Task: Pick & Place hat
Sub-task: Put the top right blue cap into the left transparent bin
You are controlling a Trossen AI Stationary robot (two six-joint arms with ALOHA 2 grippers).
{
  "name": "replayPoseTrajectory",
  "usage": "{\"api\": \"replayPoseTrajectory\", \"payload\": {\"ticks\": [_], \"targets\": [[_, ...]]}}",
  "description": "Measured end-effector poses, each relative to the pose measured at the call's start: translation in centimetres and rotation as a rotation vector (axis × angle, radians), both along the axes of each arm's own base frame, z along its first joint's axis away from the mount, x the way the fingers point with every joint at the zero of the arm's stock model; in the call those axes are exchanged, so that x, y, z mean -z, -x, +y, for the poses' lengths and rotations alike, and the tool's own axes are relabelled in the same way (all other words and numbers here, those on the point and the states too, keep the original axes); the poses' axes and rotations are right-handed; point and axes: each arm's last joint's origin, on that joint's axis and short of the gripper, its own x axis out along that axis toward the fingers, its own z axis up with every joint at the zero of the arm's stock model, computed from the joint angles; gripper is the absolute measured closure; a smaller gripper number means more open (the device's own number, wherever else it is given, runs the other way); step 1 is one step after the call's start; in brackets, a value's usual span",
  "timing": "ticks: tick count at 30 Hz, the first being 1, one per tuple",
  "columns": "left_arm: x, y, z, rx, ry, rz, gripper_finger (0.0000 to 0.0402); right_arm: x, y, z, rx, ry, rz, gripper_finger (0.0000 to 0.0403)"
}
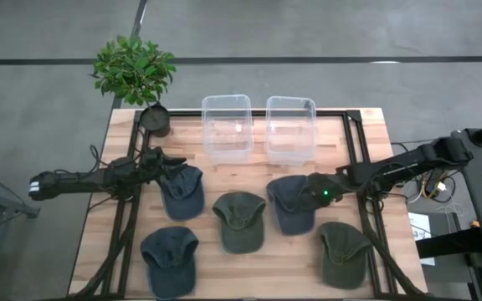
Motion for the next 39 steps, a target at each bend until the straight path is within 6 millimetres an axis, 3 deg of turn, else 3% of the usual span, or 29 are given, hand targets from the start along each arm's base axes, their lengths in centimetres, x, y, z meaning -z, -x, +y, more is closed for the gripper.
{"api": "replayPoseTrajectory", "payload": {"ticks": [5, 8, 12, 20, 24, 29, 39], "targets": [[-1.0, 0.0, -0.2, 0.058, 0.009, -0.031, 0.0278, -4.8, 0.0, 1.2, -0.073, -0.015, -0.229, 0.039], [-2.1, 0.1, -0.3, 0.091, 0.018, -0.067, 0.0278, -8.1, 0.0, 1.9, -0.076, 0.07, -0.372, 0.039], [-3.9, 0.2, -0.3, 0.109, 0.013, -0.119, 0.0278, -12.5, -0.2, 2.4, -0.054, 0.297, -0.511, 0.039], [-7.3, -0.4, -0.5, 0.148, -0.024, -0.181, 0.0278, -18.1, -2.4, 2.5, 0.06, 0.834, -0.448, 0.0391], [-8.3, -1.5, -0.7, 0.166, -0.073, -0.159, 0.0278, -19.7, -4.4, 2.7, 0.172, 1.06, -0.392, 0.0391], [-9.5, -3.3, -0.9, 0.185, -0.116, -0.085, 0.0278, -20.5, -7.2, 3.1, 0.256, 1.219, -0.332, 0.0391], [-11.8, -7.8, -0.5, 0.099, -0.259, 0.074, 0.0278, -17.8, -13.5, 3.5, 0.329, 1.352, -0.197, 0.0391]]}}
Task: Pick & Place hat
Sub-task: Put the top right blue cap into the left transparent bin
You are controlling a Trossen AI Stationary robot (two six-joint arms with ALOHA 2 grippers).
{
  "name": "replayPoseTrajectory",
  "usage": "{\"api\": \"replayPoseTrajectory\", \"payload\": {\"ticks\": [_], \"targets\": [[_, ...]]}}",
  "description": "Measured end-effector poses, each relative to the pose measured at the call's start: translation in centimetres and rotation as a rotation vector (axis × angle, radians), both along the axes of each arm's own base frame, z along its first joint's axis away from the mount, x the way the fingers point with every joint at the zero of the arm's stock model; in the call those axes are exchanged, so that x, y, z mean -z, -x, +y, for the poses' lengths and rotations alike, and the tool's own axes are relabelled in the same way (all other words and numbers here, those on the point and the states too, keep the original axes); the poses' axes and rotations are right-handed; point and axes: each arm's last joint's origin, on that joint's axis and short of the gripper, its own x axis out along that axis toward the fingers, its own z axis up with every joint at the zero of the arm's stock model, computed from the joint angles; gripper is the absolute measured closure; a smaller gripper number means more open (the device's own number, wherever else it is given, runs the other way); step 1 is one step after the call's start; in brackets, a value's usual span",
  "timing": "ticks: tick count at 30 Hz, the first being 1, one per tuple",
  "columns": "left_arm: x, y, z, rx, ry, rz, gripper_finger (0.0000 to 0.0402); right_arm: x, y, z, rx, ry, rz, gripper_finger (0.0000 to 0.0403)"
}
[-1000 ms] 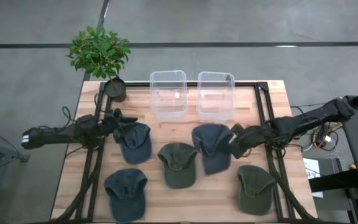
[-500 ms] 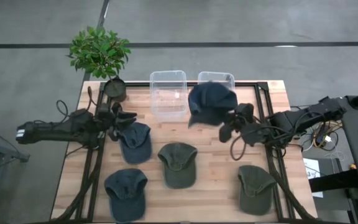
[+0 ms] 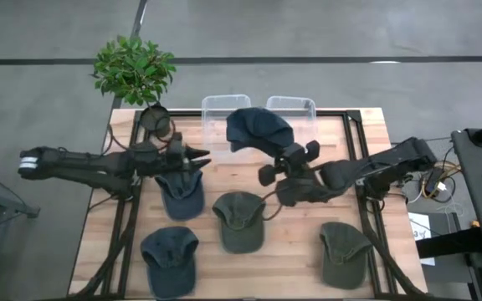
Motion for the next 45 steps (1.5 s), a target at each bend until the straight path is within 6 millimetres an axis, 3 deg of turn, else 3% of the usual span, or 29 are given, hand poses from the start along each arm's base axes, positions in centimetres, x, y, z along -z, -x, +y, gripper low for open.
{"api": "replayPoseTrajectory", "payload": {"ticks": [11, 28, 40, 45], "targets": [[-2.4, -3.2, 0.1, -0.054, -0.064, 0.003, 0.0278, 1.0, -2.8, 0.3, 0.058, 0.061, 0.023, 0.039], [-3.0, -7.0, 0.3, -0.122, -0.105, 0.067, 0.0278, 1.0, -2.8, 0.1, 0.066, 0.062, 0.018, 0.039], [-3.7, -8.5, 0.5, -0.192, -0.122, 0.041, 0.0279, 1.0, -3.1, 0.3, -0.005, -0.001, 0.029, 0.039], [-3.5, -8.7, 0.5, -0.191, -0.123, 0.054, 0.0325, 1.0, -3.1, 0.3, -0.015, 0.009, 0.054, 0.039]]}}
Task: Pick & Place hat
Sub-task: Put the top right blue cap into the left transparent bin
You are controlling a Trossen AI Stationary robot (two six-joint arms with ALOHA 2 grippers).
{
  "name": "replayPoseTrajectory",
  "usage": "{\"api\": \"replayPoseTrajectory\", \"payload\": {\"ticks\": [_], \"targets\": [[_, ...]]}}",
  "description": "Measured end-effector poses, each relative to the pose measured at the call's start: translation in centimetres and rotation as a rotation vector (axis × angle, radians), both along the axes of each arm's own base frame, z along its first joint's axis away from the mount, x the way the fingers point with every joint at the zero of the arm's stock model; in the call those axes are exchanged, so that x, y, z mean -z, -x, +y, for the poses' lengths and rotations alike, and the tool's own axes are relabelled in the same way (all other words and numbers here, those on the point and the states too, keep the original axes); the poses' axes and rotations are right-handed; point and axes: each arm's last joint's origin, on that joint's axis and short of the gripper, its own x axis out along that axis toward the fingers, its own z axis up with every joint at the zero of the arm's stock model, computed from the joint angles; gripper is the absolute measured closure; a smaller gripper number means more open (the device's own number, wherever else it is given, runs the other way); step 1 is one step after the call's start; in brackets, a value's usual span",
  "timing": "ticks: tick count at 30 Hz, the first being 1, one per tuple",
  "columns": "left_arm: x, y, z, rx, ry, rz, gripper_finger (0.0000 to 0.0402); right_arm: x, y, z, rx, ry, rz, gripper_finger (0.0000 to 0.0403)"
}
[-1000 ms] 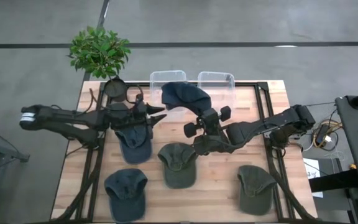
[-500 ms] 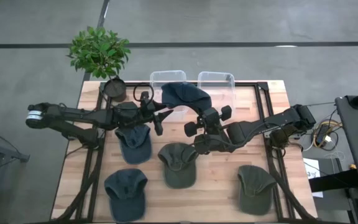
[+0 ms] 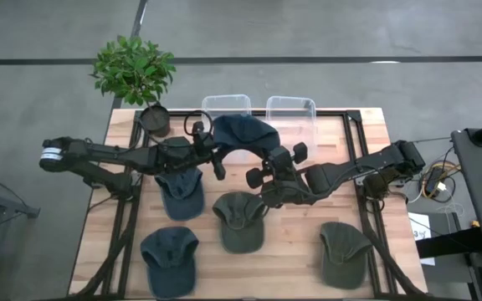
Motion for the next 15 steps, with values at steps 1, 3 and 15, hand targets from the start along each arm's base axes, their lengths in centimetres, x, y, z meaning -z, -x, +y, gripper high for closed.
{"api": "replayPoseTrajectory", "payload": {"ticks": [1, 3, 15], "targets": [[0.02, 0.01, 0.01, -0.004, -0.001, 0.002, 0.0346, 0.0, 0.0, 0.0, -0.002, 0.0, 0.003, 0.039], [0.09, 0.02, 0.05, -0.013, 0.0, 0.01, 0.0383, 0.03, -0.02, 0.03, -0.012, -0.008, 0.008, 0.039], [0.5, 0.18, 0.14, -0.092, 0.088, 0.004, 0.0397, -0.01, 0.06, 0.05, -0.126, 0.001, 0.156, 0.0355]]}}
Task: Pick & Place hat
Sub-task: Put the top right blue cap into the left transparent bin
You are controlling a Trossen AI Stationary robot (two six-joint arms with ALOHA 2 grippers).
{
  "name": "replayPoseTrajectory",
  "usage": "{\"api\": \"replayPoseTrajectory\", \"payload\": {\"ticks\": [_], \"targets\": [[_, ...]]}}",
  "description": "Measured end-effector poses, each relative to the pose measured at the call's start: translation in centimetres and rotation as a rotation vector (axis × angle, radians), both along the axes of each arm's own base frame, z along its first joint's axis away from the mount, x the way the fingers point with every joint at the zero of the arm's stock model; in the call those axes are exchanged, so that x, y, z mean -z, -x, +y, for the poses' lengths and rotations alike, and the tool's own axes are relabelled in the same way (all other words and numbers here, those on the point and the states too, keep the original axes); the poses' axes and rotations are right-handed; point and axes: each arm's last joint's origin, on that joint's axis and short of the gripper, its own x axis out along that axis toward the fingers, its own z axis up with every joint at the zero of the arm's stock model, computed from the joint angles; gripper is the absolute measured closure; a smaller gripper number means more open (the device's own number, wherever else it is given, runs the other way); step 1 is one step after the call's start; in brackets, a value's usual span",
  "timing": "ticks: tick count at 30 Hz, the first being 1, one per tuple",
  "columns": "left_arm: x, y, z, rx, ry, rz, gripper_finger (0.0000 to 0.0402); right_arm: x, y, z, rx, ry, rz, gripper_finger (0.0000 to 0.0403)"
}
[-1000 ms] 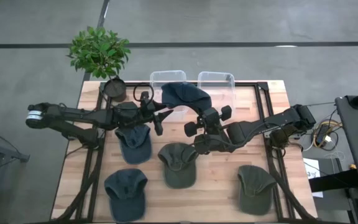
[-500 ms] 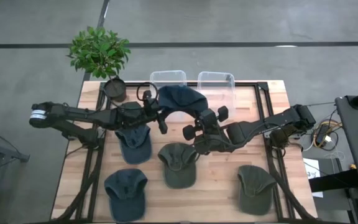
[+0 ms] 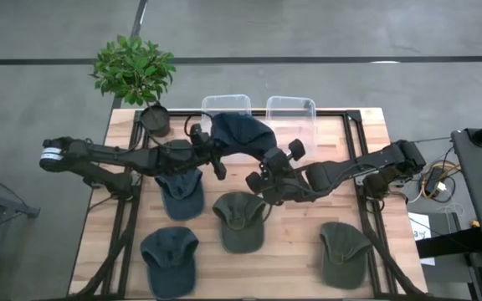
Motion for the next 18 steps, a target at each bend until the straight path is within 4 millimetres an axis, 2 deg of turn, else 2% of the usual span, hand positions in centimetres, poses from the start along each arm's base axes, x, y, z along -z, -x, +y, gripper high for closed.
{"api": "replayPoseTrajectory", "payload": {"ticks": [6, 9, 13, 18], "targets": [[0.0, 0.5, 0.7, -0.243, 0.051, -0.003, 0.0397, -0.3, 1.0, 0.0, -0.066, -0.051, 0.07, 0.0292], [-0.6, 0.7, 1.2, -0.308, 0.092, 0.012, 0.0397, -0.4, 1.9, -0.2, -0.125, -0.109, 0.151, 0.0268], [-1.5, 1.0, 2.4, -0.371, 0.182, 0.047, 0.0397, -0.7, 3.4, -0.3, -0.166, -0.151, 0.235, 0.0252], [-1.9, 1.5, 4.5, -0.433, 0.368, 0.071, 0.0397, -1.5, 5.2, 0.2, -0.215, -0.127, 0.312, 0.0253]]}}
